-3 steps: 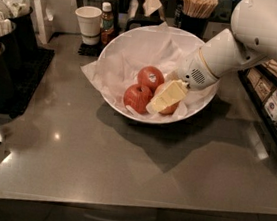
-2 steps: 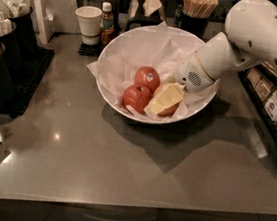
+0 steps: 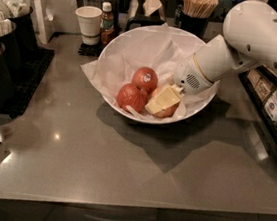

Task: Pick apple from white bowl

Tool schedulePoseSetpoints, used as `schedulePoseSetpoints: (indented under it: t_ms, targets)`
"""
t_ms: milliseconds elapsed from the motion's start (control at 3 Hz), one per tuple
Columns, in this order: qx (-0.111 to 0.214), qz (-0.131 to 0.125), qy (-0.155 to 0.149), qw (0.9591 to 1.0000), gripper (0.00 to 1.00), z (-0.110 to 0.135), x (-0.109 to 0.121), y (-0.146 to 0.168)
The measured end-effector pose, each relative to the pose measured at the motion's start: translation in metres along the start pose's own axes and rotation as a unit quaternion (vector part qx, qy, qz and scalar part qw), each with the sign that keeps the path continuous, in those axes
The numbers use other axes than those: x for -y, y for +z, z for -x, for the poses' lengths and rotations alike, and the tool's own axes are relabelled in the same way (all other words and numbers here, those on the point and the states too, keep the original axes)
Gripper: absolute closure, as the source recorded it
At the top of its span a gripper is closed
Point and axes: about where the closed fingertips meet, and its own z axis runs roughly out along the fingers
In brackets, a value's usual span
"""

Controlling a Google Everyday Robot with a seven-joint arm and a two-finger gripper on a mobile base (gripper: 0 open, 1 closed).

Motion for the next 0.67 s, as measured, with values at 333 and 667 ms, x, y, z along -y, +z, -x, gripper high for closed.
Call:
schedulePoseSetpoints:
  t_ms: [333,667]
  targets:
    - [0.031,-0.024,-0.012,0.9992,0.92,0.005,-0.004,-0.022]
    - [0.103,-0.024,-0.045,0.9934,1.0,0.016,-0.013,-0.063]
